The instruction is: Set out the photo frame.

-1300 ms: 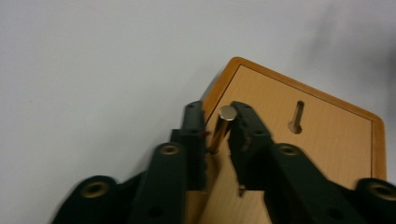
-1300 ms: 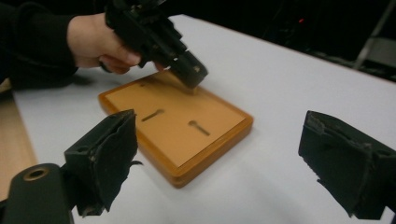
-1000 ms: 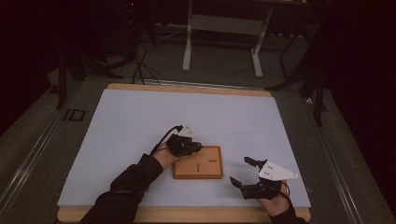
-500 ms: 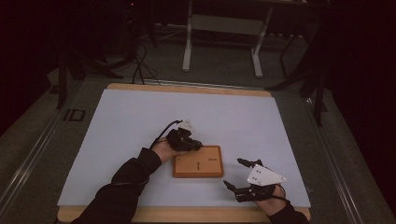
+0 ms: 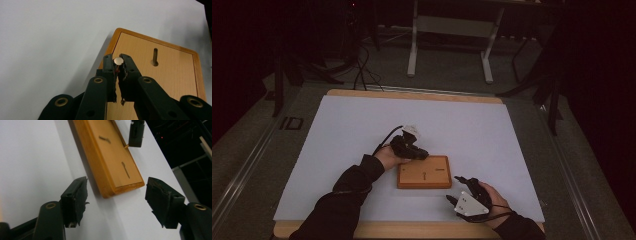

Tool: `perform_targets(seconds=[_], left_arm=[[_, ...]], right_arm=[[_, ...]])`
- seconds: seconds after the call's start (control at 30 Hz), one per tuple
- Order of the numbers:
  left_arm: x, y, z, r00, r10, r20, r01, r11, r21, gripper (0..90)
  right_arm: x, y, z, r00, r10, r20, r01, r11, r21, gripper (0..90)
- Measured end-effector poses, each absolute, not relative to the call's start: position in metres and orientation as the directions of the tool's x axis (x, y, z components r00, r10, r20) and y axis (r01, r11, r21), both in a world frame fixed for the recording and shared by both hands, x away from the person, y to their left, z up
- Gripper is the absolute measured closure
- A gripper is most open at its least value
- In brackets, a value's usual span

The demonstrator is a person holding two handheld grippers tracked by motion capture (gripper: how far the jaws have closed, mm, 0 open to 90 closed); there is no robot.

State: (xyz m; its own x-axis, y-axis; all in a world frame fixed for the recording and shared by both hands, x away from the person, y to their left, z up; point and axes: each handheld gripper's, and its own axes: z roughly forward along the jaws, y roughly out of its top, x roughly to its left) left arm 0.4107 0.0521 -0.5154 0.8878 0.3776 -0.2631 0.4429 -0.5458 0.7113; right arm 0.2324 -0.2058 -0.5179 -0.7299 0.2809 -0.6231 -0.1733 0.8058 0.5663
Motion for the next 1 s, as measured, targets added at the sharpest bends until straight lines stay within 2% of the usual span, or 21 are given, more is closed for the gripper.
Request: perform_targets(seconds=[0.13,0.2,0.27,0.33,0.5,0.53,0.67,1.0], left_arm=[[0.412,0.052,-0.515,0.884,0.378,-0.273,0.451,-0.544,0.708,84.3],[0.412,0.052,-0.515,0.885,0.377,-0.272,0.45,-0.545,0.707,84.3],[0.412,0.052,-0.515,0.884,0.378,-0.275,0.452,-0.546,0.706,84.3],[0.413,0.052,-0.515,0.885,0.376,-0.274,0.451,-0.548,0.705,84.3],[0.413,0.052,-0.515,0.884,0.377,-0.277,0.454,-0.547,0.703,84.3],[0.413,0.052,-0.515,0.886,0.374,-0.275,0.451,-0.55,0.703,84.3],[0.413,0.052,-0.515,0.885,0.375,-0.278,0.453,-0.548,0.703,84.3],[0.416,0.053,-0.515,0.882,0.368,-0.293,0.46,-0.546,0.7,84.1]], right_arm=[[0.233,-0.2,-0.527,-0.691,0.228,-0.686,-0.224,0.835,0.503,40.6],[0.235,-0.199,-0.531,-0.662,0.171,-0.73,-0.266,0.857,0.442,42.2],[0.236,-0.198,-0.533,-0.65,0.152,-0.744,-0.274,0.867,0.417,43.8],[0.238,-0.194,-0.54,-0.607,0.116,-0.786,-0.285,0.892,0.351,46.1],[0.239,-0.191,-0.546,-0.573,0.099,-0.813,-0.29,0.904,0.315,49.3],[0.239,-0.189,-0.547,-0.567,0.083,-0.819,-0.294,0.909,0.295,54.5],[0.238,-0.187,-0.55,-0.551,0.064,-0.832,-0.308,0.911,0.274,59.3],[0.236,-0.188,-0.551,-0.491,-0.004,-0.871,-0.361,0.911,0.199,65.7]])
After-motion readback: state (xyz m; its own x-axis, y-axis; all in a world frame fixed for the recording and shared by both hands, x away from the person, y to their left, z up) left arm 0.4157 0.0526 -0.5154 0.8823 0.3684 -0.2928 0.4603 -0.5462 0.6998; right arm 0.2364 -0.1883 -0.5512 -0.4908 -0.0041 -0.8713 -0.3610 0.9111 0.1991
